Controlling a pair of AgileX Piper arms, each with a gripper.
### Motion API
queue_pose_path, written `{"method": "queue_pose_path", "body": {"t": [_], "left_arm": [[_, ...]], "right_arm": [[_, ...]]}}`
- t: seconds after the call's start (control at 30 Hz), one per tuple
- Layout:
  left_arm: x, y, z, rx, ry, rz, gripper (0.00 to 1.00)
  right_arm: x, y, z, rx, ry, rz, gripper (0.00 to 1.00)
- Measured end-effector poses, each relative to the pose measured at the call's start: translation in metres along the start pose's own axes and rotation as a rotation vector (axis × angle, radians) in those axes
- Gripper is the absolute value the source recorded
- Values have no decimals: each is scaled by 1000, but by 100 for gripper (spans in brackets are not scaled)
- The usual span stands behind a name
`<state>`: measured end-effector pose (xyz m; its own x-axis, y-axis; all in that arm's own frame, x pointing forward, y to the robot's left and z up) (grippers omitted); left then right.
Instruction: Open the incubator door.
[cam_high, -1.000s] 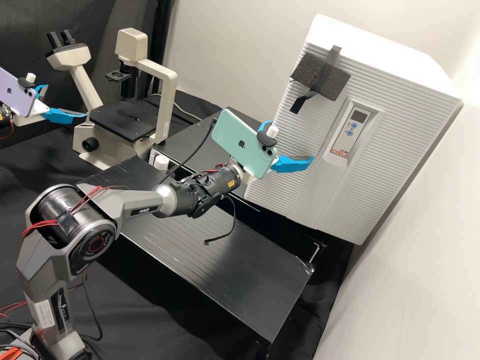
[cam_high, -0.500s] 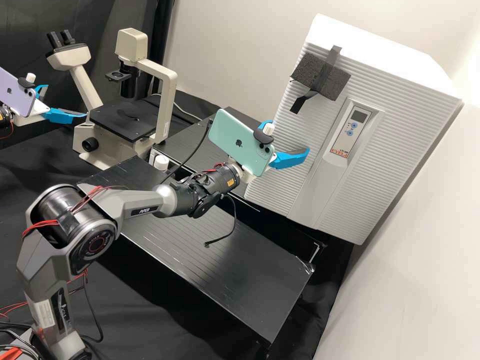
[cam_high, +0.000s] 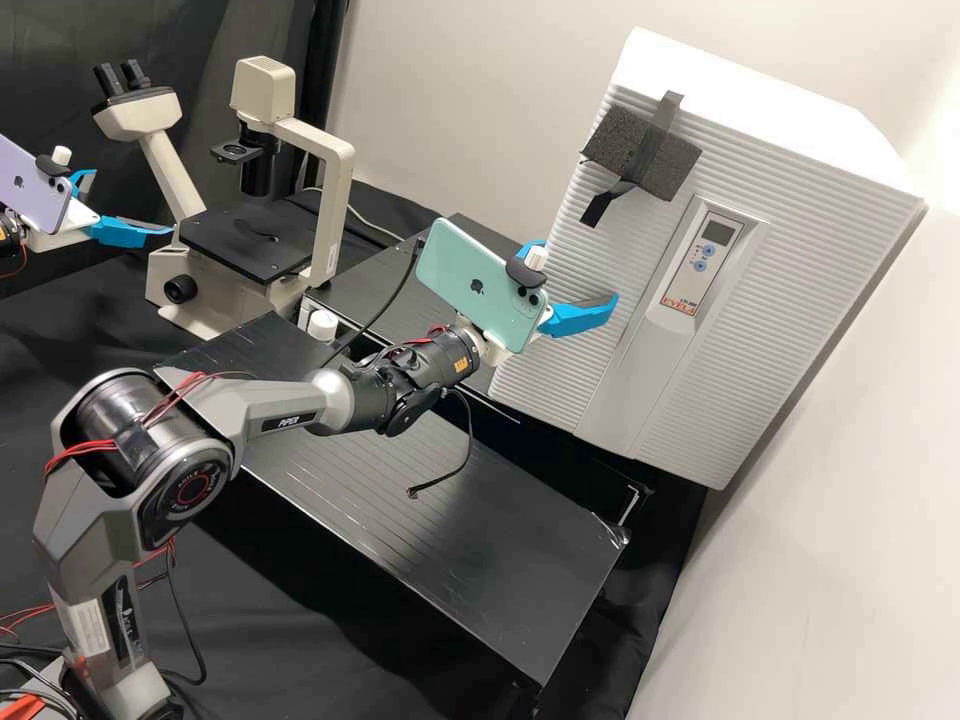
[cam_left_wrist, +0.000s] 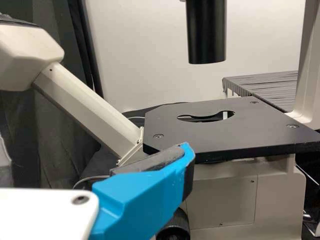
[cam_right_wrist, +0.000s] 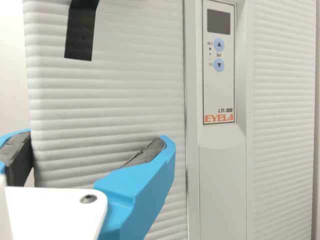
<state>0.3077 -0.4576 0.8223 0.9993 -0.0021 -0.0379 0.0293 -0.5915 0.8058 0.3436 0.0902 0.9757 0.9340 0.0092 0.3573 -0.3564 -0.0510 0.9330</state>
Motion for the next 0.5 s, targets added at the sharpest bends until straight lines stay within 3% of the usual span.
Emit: {"method": "queue_pose_path", "body": {"t": [0.5], "left_arm": [[0,0,0,0,0,0,100]], "right_arm": [[-11,9,11,-16,7,-4,0]]}}
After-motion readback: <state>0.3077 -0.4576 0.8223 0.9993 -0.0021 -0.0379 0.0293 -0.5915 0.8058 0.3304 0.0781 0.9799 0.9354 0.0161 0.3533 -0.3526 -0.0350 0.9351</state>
